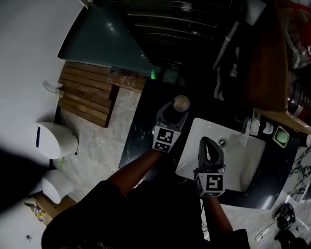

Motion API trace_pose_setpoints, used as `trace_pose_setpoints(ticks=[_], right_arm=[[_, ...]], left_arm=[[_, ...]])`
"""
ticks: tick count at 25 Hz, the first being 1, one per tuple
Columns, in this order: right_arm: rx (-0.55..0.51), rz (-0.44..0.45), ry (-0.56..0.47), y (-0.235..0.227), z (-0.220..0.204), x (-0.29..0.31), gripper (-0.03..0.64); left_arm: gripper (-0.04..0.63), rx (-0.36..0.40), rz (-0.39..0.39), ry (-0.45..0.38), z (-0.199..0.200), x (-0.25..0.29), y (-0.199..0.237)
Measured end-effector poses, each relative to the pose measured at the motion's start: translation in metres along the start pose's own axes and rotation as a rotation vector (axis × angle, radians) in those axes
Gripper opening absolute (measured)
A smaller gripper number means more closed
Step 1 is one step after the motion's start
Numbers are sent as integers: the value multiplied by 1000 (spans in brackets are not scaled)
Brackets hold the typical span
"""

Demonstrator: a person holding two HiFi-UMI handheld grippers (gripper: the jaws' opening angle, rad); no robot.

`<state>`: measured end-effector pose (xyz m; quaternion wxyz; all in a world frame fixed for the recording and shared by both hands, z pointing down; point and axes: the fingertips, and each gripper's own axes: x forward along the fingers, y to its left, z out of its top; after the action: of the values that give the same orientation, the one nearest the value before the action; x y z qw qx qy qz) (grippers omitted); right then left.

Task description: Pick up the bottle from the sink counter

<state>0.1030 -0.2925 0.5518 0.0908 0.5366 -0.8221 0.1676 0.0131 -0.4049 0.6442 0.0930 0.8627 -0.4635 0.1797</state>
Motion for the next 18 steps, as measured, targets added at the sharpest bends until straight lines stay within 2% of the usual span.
trace_pose_setpoints(ticks=[5,10,18], right_arm=[[11,8,0,0,-2,7,38],[4,3,19,-6,-14,12,38],[4,-53,28,-25,-17,9,38]], left_arm=[[301,3,14,36,-12,15,5],[355,-3,4,122,-31,32,9],[396,-10,-18,175,-39,49,9]])
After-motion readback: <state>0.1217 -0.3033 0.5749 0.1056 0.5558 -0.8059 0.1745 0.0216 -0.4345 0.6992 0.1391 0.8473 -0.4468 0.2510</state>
